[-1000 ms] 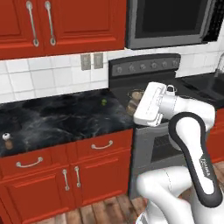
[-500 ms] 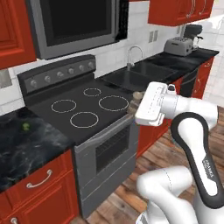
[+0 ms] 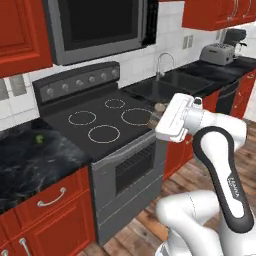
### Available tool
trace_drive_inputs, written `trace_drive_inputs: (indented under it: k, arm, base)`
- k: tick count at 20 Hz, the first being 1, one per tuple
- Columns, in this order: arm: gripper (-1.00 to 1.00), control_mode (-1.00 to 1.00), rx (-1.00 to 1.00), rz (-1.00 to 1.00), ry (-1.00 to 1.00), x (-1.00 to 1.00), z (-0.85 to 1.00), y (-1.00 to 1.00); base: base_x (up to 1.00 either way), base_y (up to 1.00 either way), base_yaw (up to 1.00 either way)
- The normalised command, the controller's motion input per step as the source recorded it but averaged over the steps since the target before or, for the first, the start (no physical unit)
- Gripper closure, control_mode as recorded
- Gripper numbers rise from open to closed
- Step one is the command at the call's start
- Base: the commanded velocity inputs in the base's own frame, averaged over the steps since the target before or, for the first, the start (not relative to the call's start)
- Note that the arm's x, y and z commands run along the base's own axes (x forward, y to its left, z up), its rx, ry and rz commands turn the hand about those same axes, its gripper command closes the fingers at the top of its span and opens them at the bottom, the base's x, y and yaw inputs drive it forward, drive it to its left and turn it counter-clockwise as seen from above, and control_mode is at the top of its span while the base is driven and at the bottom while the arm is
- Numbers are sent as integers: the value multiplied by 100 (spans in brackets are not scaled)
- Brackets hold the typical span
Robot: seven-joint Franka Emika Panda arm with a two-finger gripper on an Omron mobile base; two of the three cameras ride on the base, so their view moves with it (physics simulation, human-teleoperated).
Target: There are various items on the counter. Only move the condiments/shakers into the cabinet.
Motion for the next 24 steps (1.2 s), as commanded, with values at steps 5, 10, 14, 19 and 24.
trace_drive_inputs:
  k: [5, 10, 14, 19, 24]
  arm:
    - [100, 100, 0, 0, 0, 0, 0, 0]
    - [100, 100, 0, 0, 0, 0, 0, 0]
    - [100, 100, 0, 0, 0, 0, 0, 0]
    - [100, 100, 0, 0, 0, 0, 0, 0]
    - [100, 100, 0, 0, 0, 0, 0, 0]
  base:
    - [-40, -26, 86]
    - [-35, -21, 88]
    - [-24, -5, 93]
    - [-33, -10, 91]
    - [-58, -20, 84]
